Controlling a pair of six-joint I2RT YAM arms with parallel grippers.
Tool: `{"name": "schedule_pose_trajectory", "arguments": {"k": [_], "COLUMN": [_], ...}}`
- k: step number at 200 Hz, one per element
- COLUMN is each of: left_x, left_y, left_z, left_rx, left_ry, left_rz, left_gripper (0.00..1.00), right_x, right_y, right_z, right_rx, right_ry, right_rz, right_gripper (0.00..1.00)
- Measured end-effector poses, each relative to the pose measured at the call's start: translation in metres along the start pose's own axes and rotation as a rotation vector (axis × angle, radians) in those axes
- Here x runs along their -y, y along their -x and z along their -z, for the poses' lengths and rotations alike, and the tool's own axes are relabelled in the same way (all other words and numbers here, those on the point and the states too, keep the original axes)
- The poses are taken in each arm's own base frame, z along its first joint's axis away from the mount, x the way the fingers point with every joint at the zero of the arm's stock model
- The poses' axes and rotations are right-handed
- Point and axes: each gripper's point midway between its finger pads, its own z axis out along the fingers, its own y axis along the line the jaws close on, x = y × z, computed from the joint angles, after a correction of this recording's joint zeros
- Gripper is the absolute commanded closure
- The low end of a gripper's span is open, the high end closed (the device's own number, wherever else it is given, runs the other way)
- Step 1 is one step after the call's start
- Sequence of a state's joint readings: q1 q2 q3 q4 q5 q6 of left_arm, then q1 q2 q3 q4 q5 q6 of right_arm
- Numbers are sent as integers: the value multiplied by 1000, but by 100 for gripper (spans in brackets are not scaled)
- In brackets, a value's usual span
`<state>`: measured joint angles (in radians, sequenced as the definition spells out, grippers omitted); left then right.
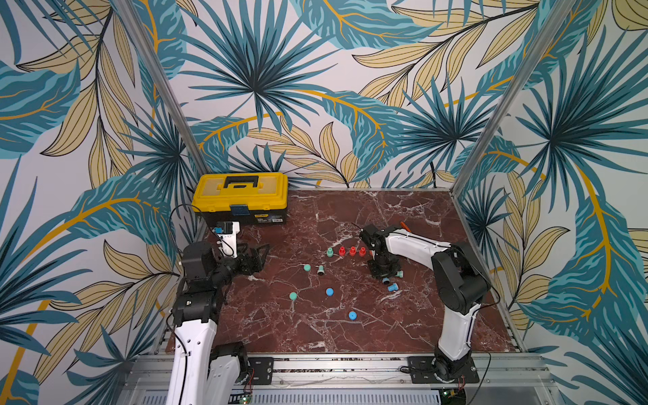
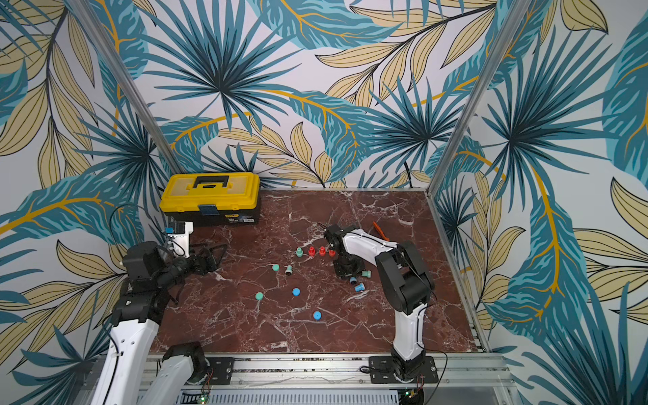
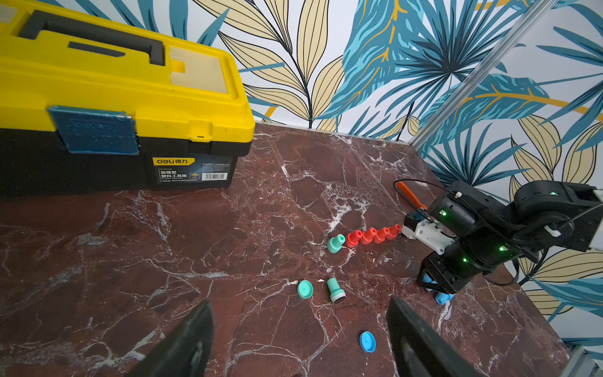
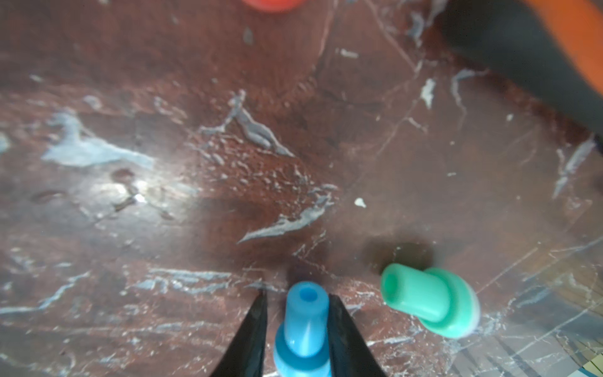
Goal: Close the stamp cap
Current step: Pick up the stamp from the center of the board.
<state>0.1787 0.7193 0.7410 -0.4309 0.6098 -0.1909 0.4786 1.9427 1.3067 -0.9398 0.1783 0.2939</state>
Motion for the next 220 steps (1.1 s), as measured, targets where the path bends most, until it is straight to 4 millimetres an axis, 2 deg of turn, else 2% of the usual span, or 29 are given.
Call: {"name": "schedule_pose_trajectory", "arguments": {"k": [30,75,110,131,152,196,208,220], "left_x": [0,0,0,2,3,9,16,31], "left_y": [0,0,0,-1,-2,-3,-4,-6], "left_z": [0,0,0,-1,-1,-2,-3,-4], "left_rx": [0,0,0,-5,-11,-16,-20,-25], "left_ry": [0,0,0,-13,-25,-49,-64,-102], "left_rz": [0,0,0,1,4,-1,-12,-28], "left_gripper": [15,15,16,17,18,19,20,20], "right_x": [-1,-4,-6,-10,-15,-37,-45,-54], "right_y": [0,-1,-3,-5,1,19,20,20], "right_z": [0,-1,0,9,38,142,165,185], "right_rx": [-2,-7,0,21,109,429,496,549], "right_ry": [4,22,46,91,171,472,554,633], "right_rz": [-1,-11,-35,-65,-111,-211,-232,-250], "right_gripper": [74,87,89,90,90,92,92,92]}}
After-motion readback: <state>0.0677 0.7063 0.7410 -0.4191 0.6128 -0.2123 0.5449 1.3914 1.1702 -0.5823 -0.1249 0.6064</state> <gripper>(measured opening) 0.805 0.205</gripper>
